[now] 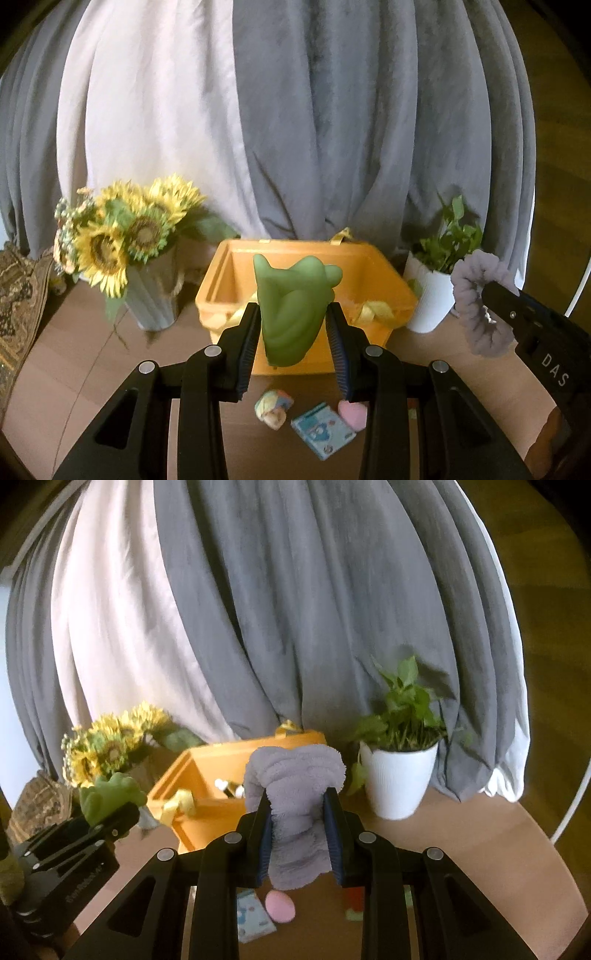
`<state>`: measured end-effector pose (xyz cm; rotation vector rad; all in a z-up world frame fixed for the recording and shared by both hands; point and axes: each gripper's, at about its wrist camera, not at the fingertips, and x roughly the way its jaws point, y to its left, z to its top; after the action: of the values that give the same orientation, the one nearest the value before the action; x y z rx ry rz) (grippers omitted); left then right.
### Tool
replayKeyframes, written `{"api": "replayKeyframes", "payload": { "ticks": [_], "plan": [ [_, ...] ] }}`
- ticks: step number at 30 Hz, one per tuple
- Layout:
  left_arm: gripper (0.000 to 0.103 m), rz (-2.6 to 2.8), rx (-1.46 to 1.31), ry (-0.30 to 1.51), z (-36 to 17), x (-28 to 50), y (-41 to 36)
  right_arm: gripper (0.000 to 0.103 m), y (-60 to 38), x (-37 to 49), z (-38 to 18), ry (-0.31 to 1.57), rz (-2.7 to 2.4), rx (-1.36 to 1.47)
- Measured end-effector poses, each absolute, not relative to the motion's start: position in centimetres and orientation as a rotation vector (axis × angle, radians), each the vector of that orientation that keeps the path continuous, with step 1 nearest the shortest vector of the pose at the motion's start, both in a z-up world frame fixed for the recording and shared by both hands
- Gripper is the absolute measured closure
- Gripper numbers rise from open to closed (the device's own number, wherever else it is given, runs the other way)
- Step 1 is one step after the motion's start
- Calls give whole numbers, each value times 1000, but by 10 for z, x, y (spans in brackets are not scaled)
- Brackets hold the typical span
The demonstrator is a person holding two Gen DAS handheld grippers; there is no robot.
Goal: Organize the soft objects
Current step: 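Lift and carry the green plush and lavender scrunchie over the orange crate with both tools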
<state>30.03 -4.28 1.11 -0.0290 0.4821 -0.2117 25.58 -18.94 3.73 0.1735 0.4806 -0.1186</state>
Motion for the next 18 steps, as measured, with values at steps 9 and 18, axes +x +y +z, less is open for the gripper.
{"api": "replayKeyframes", "payload": {
  "ticks": [9,18],
  "plan": [
    [67,-211,-8,448,19,328,-46,76,-194,289,47,455,-88,175],
    [67,-203,31,436,17,362,-51,76,-196,331,41,485,-43,164]
  ]
}}
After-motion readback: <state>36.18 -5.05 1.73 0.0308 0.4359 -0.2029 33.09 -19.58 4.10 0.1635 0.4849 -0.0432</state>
